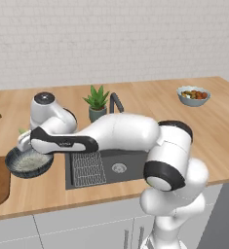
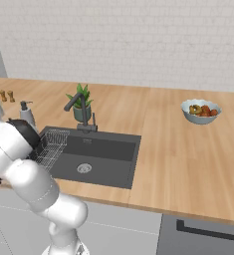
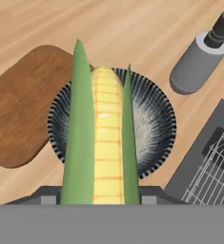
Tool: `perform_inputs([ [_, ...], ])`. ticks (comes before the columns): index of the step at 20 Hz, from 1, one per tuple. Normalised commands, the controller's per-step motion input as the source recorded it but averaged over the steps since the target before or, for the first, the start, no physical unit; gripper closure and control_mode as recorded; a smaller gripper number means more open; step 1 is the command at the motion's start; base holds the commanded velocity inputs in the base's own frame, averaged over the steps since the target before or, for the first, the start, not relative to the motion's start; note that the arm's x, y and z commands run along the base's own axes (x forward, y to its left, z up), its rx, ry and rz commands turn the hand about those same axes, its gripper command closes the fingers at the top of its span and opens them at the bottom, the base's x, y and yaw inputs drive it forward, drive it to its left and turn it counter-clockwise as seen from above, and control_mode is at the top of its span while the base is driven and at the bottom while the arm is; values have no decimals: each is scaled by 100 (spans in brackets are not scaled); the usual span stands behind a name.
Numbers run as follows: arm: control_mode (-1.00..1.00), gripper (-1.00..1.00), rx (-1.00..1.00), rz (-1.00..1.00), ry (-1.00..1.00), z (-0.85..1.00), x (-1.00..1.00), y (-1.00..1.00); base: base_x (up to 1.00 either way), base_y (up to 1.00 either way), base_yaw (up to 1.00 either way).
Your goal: Pick the corn from the sink and place it in the bowl. Then pick the bowl and place it in the microwave. Then close the microwave door and press the start button.
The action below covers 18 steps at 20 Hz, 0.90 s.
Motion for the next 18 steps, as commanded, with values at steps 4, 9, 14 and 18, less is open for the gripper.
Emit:
perform_inputs([
  [4,-100,100,0,0,12,-18,9,0,0,0,0],
  [9,-100,100,-2,-1,3,-36,9,1,0,0,0],
  [14,-100,100,0,-1,0,-30,1,0,0,0,0],
  [18,-100,100,0,-1,3,-16,4,0,0,0,0],
])
